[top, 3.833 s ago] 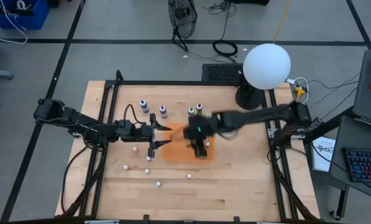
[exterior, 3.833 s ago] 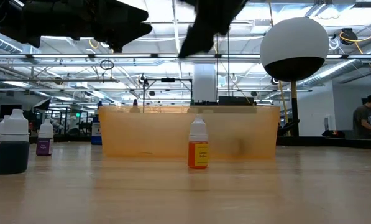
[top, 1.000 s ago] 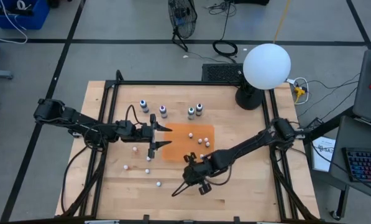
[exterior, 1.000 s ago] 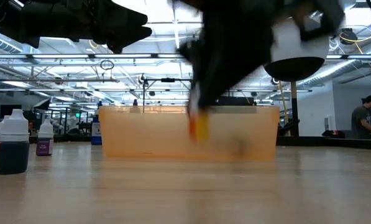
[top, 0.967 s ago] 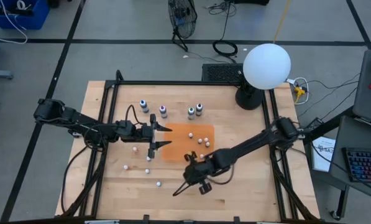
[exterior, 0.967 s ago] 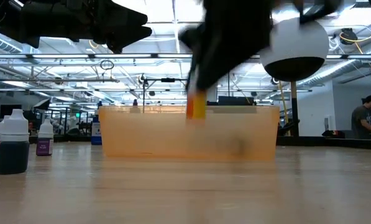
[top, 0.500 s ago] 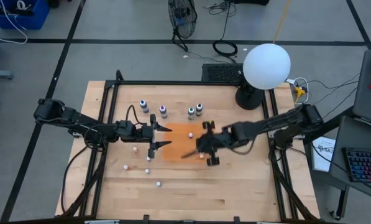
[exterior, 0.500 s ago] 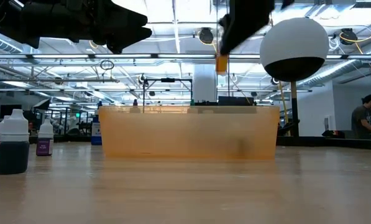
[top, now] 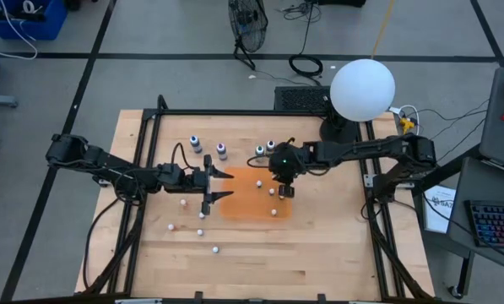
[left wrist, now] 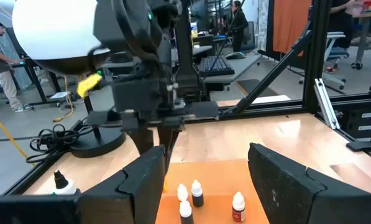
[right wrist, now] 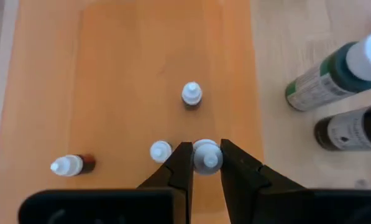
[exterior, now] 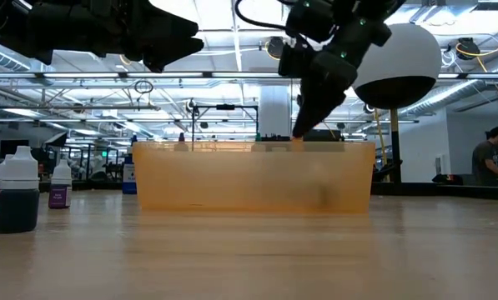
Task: Pick & Place food coloring
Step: Put the small orange food coloring bottle into the orange bin
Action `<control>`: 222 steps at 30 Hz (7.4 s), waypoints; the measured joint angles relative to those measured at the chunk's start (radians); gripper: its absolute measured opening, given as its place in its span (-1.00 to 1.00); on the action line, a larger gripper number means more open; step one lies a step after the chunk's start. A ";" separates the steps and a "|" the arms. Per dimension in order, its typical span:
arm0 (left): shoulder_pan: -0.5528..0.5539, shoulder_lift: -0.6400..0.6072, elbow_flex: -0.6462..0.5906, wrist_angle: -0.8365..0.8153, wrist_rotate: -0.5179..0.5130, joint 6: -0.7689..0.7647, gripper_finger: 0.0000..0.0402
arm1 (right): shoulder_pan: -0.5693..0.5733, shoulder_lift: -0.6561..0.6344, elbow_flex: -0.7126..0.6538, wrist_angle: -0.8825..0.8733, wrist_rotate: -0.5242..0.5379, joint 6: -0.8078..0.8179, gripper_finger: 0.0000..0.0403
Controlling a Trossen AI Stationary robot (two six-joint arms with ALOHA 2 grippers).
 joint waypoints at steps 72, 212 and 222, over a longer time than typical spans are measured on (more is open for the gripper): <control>0.000 0.000 0.000 -0.002 -0.017 0.000 0.14 | -0.013 -0.647 -0.155 -0.254 -0.010 0.321 -0.26; -0.108 -0.019 0.156 -1.577 0.105 -1.464 0.06 | -0.003 -1.584 -1.111 0.470 -0.033 -0.070 -0.25; -0.108 -0.019 0.157 -1.576 0.086 -1.446 -0.62 | -0.003 -1.584 -1.111 0.470 -0.033 -0.070 -0.25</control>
